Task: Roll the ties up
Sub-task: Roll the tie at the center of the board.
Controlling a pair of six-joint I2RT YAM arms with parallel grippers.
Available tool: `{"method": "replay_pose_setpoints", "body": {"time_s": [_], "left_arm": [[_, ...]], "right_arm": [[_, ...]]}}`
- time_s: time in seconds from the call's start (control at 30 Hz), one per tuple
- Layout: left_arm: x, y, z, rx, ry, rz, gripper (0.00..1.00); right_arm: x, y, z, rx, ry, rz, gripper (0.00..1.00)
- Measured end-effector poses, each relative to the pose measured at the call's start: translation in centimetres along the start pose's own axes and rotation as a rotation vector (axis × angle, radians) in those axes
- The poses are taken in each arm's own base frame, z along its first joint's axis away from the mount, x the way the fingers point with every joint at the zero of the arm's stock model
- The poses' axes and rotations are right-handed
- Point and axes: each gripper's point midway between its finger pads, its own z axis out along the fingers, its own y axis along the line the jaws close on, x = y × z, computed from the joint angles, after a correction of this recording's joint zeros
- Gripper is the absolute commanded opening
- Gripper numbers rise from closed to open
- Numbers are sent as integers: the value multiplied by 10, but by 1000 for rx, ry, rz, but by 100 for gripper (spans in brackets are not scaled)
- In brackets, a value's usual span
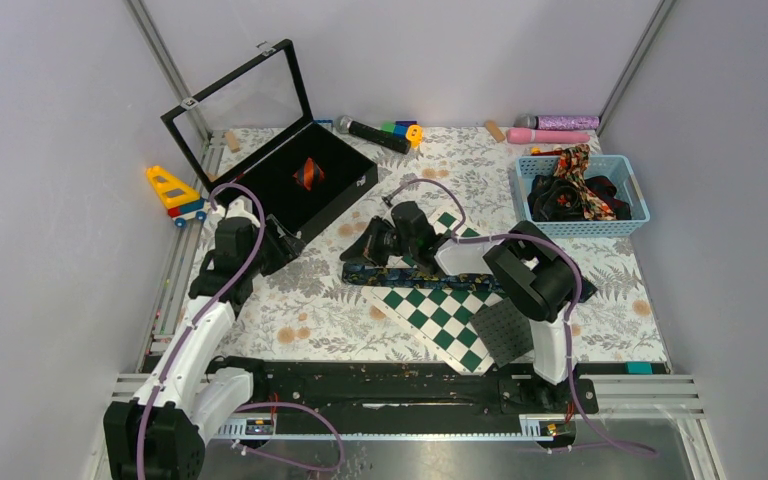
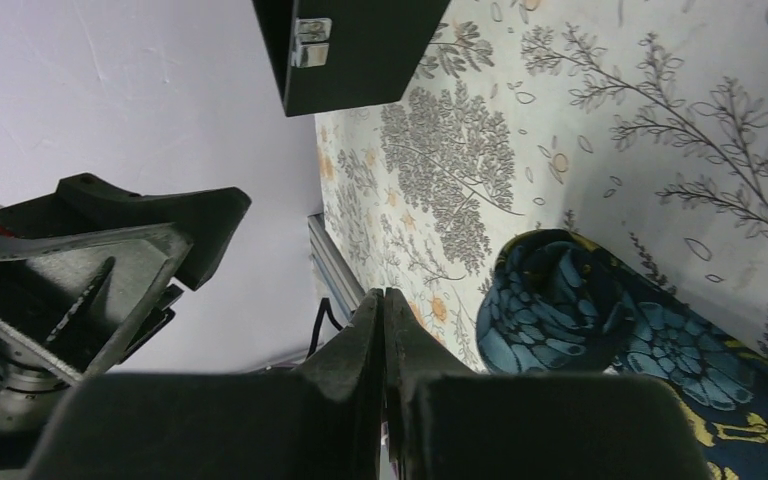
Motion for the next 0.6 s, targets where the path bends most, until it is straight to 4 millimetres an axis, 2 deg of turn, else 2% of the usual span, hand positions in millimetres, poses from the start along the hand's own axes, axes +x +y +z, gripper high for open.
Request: {"method": "replay_pose_setpoints", "body": {"time_s": [0.37, 0.6], "left_arm": [[3, 1, 4, -5, 17, -5, 56], [3, 1, 4, -3, 16, -4, 56]], "right_arm": [[4, -27, 6, 51, 1, 34, 0], [5, -37, 7, 80, 1, 43, 0]]}}
